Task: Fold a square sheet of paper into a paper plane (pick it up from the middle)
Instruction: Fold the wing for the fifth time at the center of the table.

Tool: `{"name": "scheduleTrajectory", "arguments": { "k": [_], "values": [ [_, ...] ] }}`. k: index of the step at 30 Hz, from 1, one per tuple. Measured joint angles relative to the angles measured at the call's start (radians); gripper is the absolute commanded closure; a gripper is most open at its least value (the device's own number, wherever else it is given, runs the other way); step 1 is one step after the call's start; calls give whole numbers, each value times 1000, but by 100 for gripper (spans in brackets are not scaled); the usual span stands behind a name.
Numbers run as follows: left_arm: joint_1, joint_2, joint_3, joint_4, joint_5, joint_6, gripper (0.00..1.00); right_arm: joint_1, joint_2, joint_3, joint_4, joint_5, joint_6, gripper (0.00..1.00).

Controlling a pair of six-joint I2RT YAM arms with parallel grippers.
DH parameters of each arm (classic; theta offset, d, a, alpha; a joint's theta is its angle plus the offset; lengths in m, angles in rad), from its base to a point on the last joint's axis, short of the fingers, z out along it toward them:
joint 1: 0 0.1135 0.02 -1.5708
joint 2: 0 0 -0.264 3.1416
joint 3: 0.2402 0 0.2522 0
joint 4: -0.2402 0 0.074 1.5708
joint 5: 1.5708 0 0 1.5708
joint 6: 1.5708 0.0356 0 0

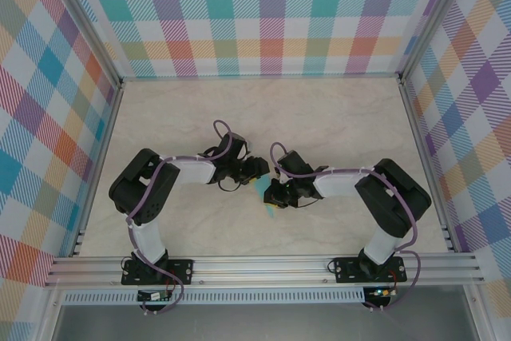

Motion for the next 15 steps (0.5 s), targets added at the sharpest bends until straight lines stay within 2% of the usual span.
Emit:
{"name": "scheduleTrajectory", "arguments": {
  "k": [8,15],
  "values": [
    [0,-2,-10,18,1,1,53,1,-58,-8,13,-31,4,85],
    [0,-2,-13,21,0,1,53,1,18,15,57,-66,16,84]
  ]
}}
